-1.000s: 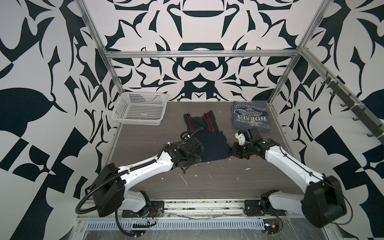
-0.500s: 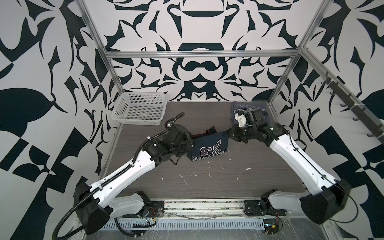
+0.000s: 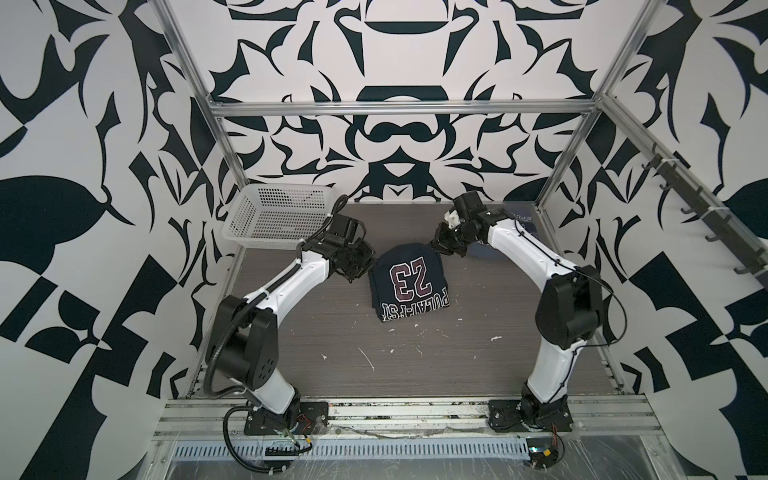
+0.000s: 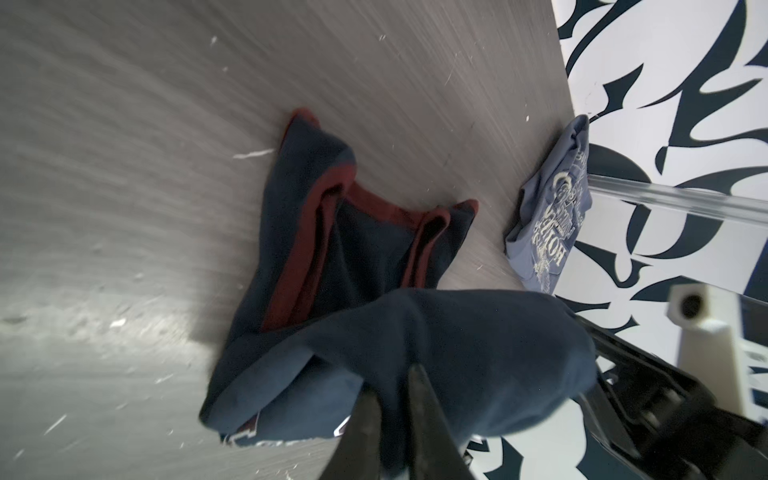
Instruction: Fold and stack the tank tops
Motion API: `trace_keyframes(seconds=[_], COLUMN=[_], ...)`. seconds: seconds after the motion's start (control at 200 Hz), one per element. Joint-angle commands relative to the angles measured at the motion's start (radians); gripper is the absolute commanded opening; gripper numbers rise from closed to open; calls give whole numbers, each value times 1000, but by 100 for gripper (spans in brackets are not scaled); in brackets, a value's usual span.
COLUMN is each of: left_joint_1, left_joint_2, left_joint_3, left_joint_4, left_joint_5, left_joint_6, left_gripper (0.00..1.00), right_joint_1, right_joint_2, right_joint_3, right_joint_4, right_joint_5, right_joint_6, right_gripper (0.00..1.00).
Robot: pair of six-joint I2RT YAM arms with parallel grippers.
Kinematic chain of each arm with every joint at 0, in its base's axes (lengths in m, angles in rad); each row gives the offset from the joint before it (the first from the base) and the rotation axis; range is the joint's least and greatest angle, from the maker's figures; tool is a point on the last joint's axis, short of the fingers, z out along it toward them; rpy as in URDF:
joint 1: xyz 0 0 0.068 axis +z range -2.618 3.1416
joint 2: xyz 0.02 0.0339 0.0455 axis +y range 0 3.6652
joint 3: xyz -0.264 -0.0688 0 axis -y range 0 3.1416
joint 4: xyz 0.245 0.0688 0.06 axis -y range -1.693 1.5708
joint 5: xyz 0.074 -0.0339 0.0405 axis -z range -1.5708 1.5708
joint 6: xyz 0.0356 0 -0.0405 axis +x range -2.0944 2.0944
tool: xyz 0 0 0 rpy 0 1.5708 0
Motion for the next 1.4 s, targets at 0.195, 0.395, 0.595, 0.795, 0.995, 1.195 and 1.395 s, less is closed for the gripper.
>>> trace_keyframes(seconds=[0.195, 0.395, 0.595, 0.795, 0.995, 1.195, 1.395], left_joint_1=[110, 169, 97, 6, -15, -18, -28], left_joint_2=[227, 334, 194, 123, 148, 227, 311], left_joint_3=[166, 279, 229, 72, -38, -39, -18], left_joint_4=[-14, -61, -154, -121, -7, 60, 97], left_joint_5=[43, 19, -168, -161, -109, -47, 2], left_joint_6=[11, 50, 179, 217, 198, 199, 186], left_gripper=[24, 50, 74, 88, 96, 94, 86], right_joint_1=[-34, -48, -51, -51, -51, -51, -49], right_joint_2=[238, 337, 179, -55, -30, 59, 106], right_joint_3=[273, 467, 297, -125, -233, -232, -252], right_joint_4=[34, -56, -83, 130, 196, 211, 242], right_joint_5=[-34, 0, 94, 57, 37, 29, -18], right_joint_6=[-22, -92, -226, -233, -274, -278, -255], right_gripper=[5, 51, 67, 84, 96, 94, 83])
